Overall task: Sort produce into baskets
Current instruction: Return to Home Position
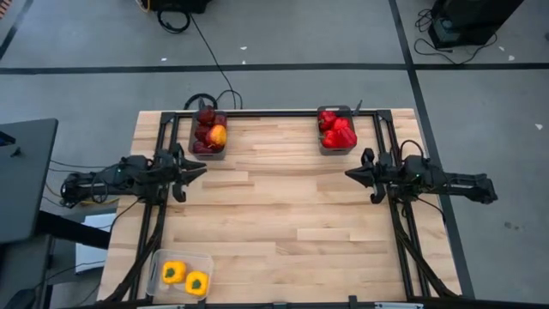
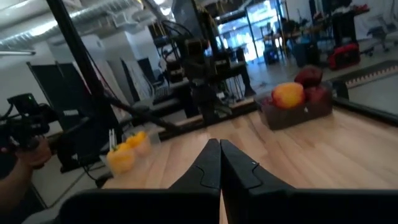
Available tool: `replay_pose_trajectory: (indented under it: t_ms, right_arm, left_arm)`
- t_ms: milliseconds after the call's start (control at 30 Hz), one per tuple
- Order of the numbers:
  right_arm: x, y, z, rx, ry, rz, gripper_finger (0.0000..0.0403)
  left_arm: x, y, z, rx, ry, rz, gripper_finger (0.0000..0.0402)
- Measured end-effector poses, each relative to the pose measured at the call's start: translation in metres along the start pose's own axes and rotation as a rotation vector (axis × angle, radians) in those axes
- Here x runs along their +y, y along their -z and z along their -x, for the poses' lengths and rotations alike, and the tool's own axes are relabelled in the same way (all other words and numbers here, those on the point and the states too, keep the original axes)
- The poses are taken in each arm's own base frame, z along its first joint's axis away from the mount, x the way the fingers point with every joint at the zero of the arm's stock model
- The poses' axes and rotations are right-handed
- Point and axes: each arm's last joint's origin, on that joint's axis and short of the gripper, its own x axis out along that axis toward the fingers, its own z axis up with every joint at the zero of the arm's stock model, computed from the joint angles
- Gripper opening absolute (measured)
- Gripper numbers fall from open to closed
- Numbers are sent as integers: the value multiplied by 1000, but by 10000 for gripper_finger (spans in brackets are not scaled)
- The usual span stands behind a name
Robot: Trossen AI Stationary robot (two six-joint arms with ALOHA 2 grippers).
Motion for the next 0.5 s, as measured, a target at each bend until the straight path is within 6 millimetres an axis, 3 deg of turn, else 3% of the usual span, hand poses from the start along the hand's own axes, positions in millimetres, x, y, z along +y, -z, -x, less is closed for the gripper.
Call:
replay_pose_trajectory:
  t_ms: [500]
  right_arm:
    - [-1,6,0,63,-25,-5,10]
  left_arm:
    - [1,28,-11,-5,30,15,90]
